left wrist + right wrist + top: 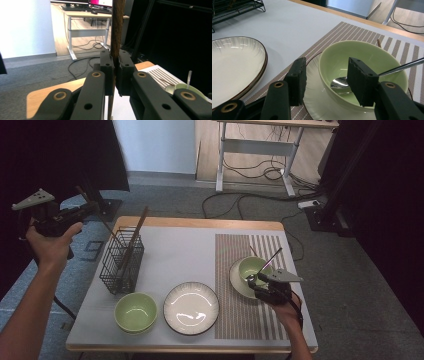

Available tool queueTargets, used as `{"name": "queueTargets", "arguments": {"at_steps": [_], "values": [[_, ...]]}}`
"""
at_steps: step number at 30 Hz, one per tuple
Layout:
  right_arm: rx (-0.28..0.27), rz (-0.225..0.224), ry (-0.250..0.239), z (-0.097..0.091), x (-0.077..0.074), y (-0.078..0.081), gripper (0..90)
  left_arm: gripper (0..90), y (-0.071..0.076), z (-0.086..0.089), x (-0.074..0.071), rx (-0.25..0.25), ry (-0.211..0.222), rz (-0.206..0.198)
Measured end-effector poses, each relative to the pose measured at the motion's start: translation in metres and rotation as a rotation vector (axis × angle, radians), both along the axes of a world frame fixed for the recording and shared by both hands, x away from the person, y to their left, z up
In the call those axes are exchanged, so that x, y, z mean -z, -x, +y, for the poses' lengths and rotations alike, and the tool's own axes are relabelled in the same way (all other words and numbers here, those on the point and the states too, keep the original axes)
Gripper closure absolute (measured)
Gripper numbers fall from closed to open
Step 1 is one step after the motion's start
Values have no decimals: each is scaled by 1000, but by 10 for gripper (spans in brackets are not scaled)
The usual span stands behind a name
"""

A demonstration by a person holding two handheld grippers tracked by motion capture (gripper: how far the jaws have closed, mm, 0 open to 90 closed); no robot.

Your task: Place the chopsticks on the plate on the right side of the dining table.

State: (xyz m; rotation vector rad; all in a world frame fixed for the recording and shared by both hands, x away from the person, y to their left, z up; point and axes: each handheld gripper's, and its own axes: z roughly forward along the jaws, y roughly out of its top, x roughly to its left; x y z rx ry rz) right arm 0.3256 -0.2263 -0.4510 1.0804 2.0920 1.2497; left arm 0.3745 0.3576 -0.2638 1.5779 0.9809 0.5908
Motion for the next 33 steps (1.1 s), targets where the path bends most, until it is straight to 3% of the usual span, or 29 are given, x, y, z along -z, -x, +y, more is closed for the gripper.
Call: {"name": "queueTargets", "arguments": {"at_steps": [16, 33], "values": [[-2, -1, -4, 0, -1, -1, 500, 848, 3, -16, -1, 53, 3, 19], [13, -17, -19, -4, -5, 3, 501, 848, 0, -47, 5, 121, -1, 30]]}}
